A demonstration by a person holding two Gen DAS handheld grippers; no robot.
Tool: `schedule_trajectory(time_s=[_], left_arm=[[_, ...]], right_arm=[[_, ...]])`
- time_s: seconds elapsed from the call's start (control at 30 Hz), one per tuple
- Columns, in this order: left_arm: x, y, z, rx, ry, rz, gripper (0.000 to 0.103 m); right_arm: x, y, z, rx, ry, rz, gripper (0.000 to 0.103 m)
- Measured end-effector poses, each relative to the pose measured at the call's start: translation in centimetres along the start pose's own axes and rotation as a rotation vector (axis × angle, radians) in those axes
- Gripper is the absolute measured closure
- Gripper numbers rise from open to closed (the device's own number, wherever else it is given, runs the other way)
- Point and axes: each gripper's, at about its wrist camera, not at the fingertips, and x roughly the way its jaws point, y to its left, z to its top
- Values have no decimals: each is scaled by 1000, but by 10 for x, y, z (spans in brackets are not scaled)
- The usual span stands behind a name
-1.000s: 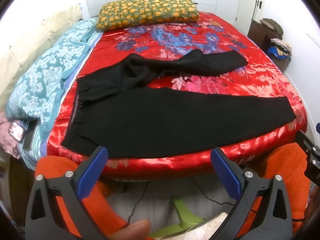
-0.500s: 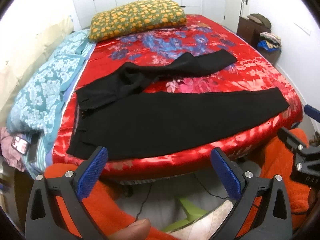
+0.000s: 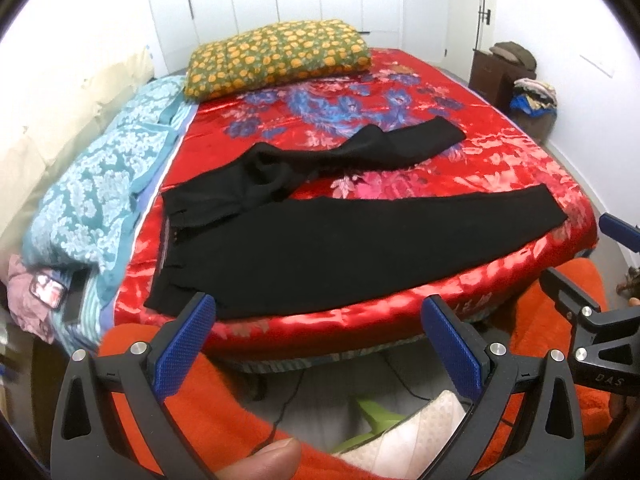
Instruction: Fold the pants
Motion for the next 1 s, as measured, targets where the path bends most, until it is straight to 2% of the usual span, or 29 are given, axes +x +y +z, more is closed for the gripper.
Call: schedule_trajectory(time_s=[0.5, 0.63, 0.7, 0.83, 0.9, 0.93, 1.0], left_arm=[[-27, -12, -8, 37, -45, -18, 0], [-25, -10, -5, 23, -44, -15, 0], [-21, -4, 6, -4, -55, -7, 0], [-8, 7, 40, -50, -103, 27, 1], [4, 12, 57, -76, -118, 38, 1], [11, 15, 64, -87, -119, 41, 1], [30, 21, 78, -112, -103, 50, 1]], right_arm=[[-33, -13, -20, 40, -42, -20, 0], [-35, -19, -20, 47, -65, 28, 0], [-44, -28, -14, 47, -149, 56, 0], [-73, -69, 7, 127, -464, 52, 0], [-60, -98, 24, 208, -552, 128, 0], [-40, -108, 37, 230, -505, 159, 0], [29, -127, 66, 201, -275, 227, 0]])
